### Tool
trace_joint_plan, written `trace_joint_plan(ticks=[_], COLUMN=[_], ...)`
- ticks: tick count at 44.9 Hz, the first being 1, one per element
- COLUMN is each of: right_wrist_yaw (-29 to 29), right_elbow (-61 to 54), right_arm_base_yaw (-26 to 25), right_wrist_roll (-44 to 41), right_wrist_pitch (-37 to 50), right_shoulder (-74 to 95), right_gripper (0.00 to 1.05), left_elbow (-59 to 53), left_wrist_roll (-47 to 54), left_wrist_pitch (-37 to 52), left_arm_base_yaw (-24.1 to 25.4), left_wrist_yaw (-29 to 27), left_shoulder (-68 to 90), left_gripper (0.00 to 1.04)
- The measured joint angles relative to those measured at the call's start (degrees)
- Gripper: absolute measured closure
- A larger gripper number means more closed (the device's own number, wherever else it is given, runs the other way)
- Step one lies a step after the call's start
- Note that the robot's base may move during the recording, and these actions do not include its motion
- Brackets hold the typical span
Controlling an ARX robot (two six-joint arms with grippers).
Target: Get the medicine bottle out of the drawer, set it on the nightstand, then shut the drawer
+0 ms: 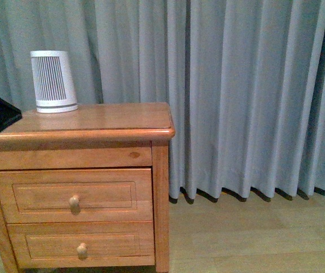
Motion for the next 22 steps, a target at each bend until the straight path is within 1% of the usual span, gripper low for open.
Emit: trace_joint_plan(ticks=[2,9,15,22], right_wrist_yaw=[0.0,0.0,0.0,0.0], right_elbow=[0.0,0.0,0.0,0.0], right_arm_base_yaw=[0.0,0.0,0.0,0.0], right_wrist_roll=[0.0,0.0,0.0,0.0], right_wrist_pitch=[0.0,0.0,0.0,0.0], right_shoulder=[0.0,0.0,0.0,0.0], right_gripper=[0.07,0.07,0.07,0.07], left_elbow=[2.1,8.2,16.3,23.8], left_wrist_roll=[1.1,3.6,4.8,6.1], left_wrist_pitch=[1.4,4.4,3.1,-1.6], left_arm_base_yaw=[-0.8,-2.4,-2.9,-3.0], left_wrist_yaw=[-1.2,-2.8,-3.7,-4.2], left_shoulder=[4.7,18.0,28.5,35.9], left_gripper=[0.06,0.06,0.06,0.06])
